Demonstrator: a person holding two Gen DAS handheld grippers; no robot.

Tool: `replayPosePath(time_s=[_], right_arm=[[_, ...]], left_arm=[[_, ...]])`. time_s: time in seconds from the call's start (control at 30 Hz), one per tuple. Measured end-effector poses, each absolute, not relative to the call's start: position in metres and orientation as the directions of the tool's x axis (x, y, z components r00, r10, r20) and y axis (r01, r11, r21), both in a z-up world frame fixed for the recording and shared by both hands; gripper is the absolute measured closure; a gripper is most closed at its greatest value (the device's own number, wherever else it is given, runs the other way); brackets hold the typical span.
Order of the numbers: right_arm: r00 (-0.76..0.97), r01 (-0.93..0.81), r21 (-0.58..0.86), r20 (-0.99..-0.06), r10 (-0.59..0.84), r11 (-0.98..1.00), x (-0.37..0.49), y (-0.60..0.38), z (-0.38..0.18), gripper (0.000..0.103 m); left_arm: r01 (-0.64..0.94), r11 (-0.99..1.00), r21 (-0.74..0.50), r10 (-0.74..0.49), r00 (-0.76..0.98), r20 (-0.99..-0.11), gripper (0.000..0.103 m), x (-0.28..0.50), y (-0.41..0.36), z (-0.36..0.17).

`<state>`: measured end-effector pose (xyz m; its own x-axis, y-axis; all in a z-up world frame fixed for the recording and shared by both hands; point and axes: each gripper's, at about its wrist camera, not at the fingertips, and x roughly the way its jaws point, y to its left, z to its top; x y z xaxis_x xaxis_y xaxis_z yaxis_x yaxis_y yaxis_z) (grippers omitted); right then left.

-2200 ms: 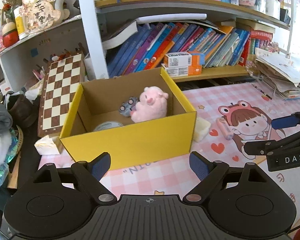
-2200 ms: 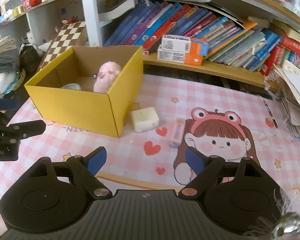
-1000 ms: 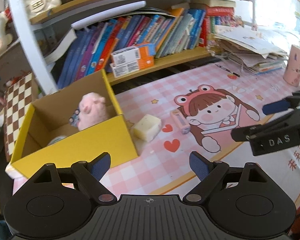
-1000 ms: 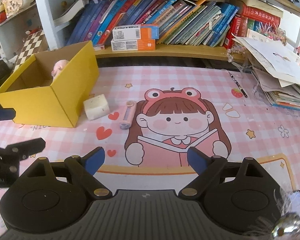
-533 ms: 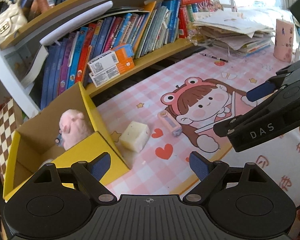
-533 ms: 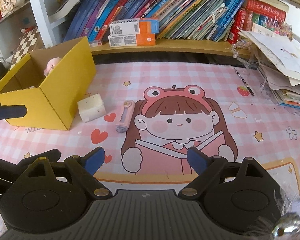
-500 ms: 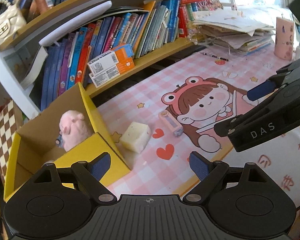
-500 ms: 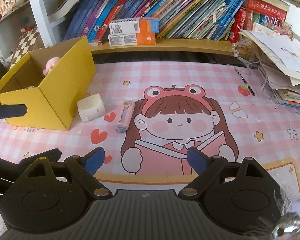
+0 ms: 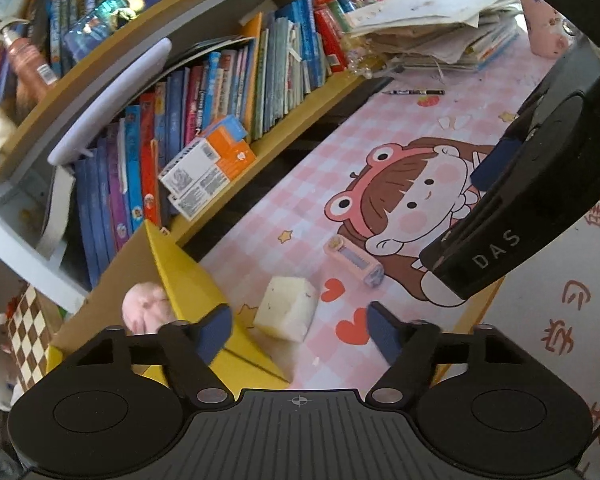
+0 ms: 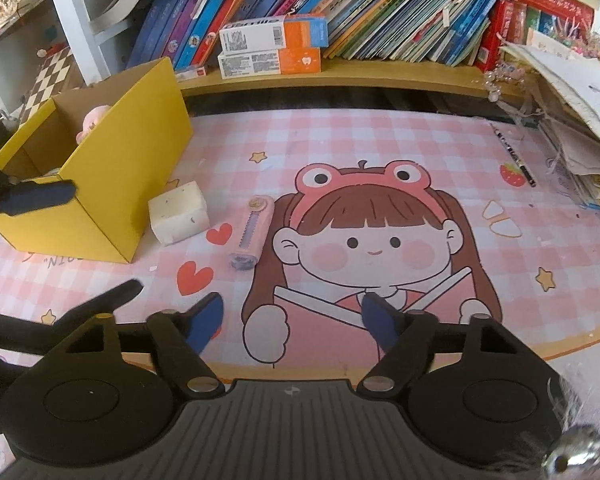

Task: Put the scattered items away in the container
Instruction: 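Move the left tool to the cream block and close its fingers around it, then lift the cream block with the left tool while the right tool grasps the pink strap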

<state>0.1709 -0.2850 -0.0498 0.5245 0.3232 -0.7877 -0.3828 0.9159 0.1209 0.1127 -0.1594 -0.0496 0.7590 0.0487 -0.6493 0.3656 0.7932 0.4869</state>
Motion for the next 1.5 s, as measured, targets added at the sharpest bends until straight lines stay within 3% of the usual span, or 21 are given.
replayPosePath(time_s=[0.13,0.23,0.63,0.83,1.1,1.27,1.33,1.37,1.5], right_arm=[[0.505,-0.392,0.142,-0.792,0.342,0.909,0.181,-0.283,-0.054,0.044],[0.500,-0.396,0.156,-0.790,0.355,0.905,0.191,-0.281,-0.054,0.048],[0.434,-0.424,0.232,-0.797,0.421,0.875,0.237,-0.267,-0.063,0.064],[0.393,-0.454,0.251,-0.805,0.444,0.855,0.252,-0.257,-0.068,0.065],[0.357,-0.471,0.263,-0.816,0.455,0.842,0.268,-0.246,-0.076,0.065],[0.343,-0.475,0.265,-0.822,0.454,0.839,0.273,-0.243,-0.080,0.067],[0.339,-0.476,0.267,-0.824,0.454,0.838,0.274,-0.243,-0.082,0.068],[0.336,-0.476,0.268,-0.825,0.455,0.838,0.274,-0.243,-0.083,0.068],[0.327,-0.477,0.274,-0.827,0.457,0.835,0.274,-0.242,-0.086,0.070]], left_arm=[[0.377,0.770,0.514,0.062,0.758,-0.649,0.060,0.123,-0.162,-0.055],[0.379,0.749,0.544,0.071,0.770,-0.634,0.062,0.129,-0.164,-0.058],[0.403,0.708,0.580,0.100,0.756,-0.646,0.059,0.158,-0.167,-0.076],[0.412,0.697,0.587,0.128,0.734,-0.667,0.058,0.173,-0.163,-0.086],[0.428,0.687,0.587,0.161,0.698,-0.697,0.043,0.188,-0.163,-0.102],[0.445,0.693,0.567,0.161,0.671,-0.724,0.042,0.193,-0.163,-0.111],[0.449,0.698,0.558,0.149,0.671,-0.726,0.050,0.193,-0.162,-0.112],[0.452,0.701,0.552,0.144,0.668,-0.730,0.067,0.193,-0.162,-0.113],[0.458,0.696,0.553,0.141,0.668,-0.730,0.074,0.192,-0.161,-0.116]])
